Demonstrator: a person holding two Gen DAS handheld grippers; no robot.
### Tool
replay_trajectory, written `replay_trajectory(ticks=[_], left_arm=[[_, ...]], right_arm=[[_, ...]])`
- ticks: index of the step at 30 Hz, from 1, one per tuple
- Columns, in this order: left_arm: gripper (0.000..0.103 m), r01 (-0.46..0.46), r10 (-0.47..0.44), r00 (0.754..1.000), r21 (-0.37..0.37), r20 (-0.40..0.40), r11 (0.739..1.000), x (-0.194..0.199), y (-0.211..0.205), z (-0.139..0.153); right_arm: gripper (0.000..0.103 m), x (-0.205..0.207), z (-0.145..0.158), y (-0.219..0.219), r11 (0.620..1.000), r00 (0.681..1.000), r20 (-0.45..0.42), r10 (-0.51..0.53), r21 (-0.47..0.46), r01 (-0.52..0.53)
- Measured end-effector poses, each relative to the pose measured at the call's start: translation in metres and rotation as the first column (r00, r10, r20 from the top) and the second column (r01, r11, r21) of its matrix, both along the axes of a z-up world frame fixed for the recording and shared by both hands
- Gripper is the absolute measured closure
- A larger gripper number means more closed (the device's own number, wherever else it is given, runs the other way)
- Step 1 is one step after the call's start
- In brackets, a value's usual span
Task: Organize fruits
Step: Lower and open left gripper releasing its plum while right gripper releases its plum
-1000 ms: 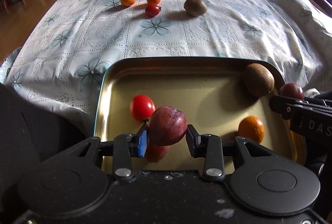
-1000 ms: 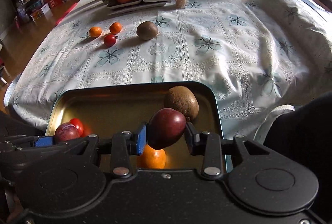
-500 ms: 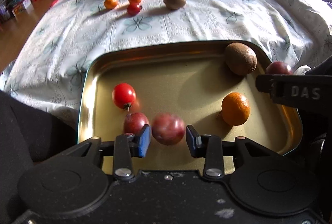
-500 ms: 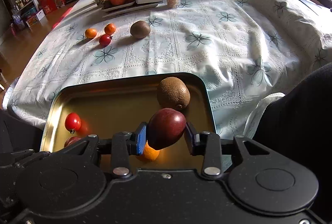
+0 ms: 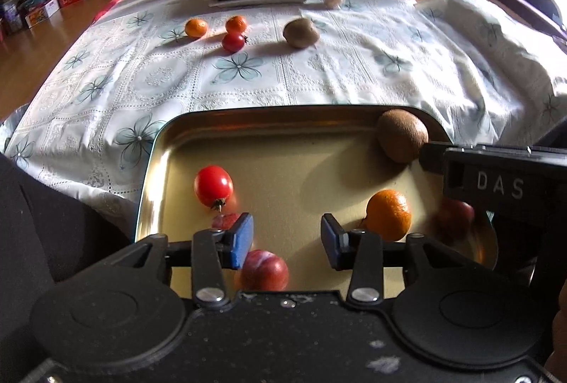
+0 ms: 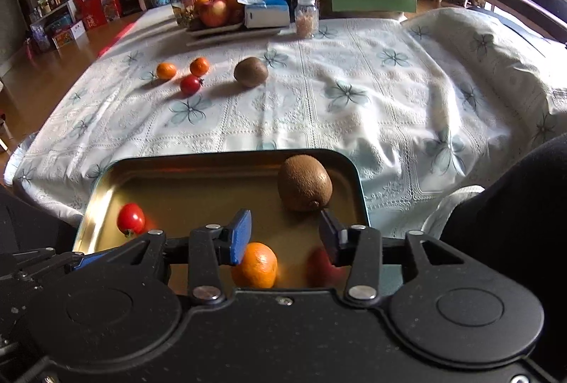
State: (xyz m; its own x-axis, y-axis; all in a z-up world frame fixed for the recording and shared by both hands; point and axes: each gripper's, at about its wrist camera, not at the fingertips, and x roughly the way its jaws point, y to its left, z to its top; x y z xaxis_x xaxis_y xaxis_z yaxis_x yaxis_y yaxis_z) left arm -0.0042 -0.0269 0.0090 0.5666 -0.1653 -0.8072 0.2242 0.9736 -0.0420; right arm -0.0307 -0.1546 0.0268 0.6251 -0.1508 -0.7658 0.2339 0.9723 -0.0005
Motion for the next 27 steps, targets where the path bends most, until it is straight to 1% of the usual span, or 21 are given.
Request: replay_trajectory(ticks=[5,8,10,13,15,17,19,21,22,25,27], left_arm=[[0.057,-0.038,0.038,0.999,-0.009,0.021,0.999,0.001,0.003,0.001],[0.054,-0.061,0.063,0.997,-0.051,0.034,0.997,0.000,0.007,0.002],[0.054,-0.065,0.067,0.997,-0.088,0.028,0.994,0.000,0.010,0.001],[0.054,-0.076,0.078,0.997,-0.120,0.012,0.990,0.002,0.014,0.000],[0.054,-0.087,0.090,0.996,-0.111,0.025,0.990,0.002,0.013,0.001],[0.054,-0.094,0.098,0.994,-0.093,0.045,0.991,0.000,0.012,0.001],[0.055,-0.088,0.093,0.994,-0.087,0.057,0.992,-0.001,0.011,0.002],[0.056,-0.072,0.079,0.994,-0.089,0.071,0.993,-0.003,0.010,0.003],[0.056,-0.068,0.074,0.994,-0.075,0.080,0.995,-0.004,0.009,0.003],[0.056,-0.064,0.068,0.992,-0.043,0.109,0.997,-0.007,0.006,0.003],[0.055,-0.055,0.059,0.991,-0.039,0.118,0.998,-0.008,0.006,0.004]], right_arm=[[0.048,0.001,-0.002,-0.005,0.999,1.000,0.002,-0.017,0.035,0.017],[0.048,0.001,-0.002,-0.004,0.999,0.999,0.014,-0.043,0.016,0.042],[0.048,0.000,-0.002,-0.003,0.998,0.998,0.025,-0.057,-0.006,0.057],[0.048,-0.004,-0.002,0.000,0.998,0.996,0.069,-0.050,-0.021,0.051],[0.048,-0.007,-0.002,0.002,0.998,0.994,0.102,-0.044,-0.035,0.048],[0.048,-0.008,-0.001,0.004,0.998,0.993,0.115,-0.037,-0.051,0.043],[0.047,-0.006,-0.002,0.005,0.998,0.994,0.104,-0.012,-0.057,0.018],[0.047,-0.003,-0.004,0.006,0.998,0.996,0.084,0.039,-0.041,-0.036],[0.047,-0.001,-0.005,0.007,0.998,0.995,0.075,0.064,-0.029,-0.062],[0.047,0.001,-0.009,0.006,0.997,0.996,0.056,0.071,-0.011,-0.070],[0.047,0.001,-0.010,0.005,0.998,0.997,0.047,0.061,-0.011,-0.061]])
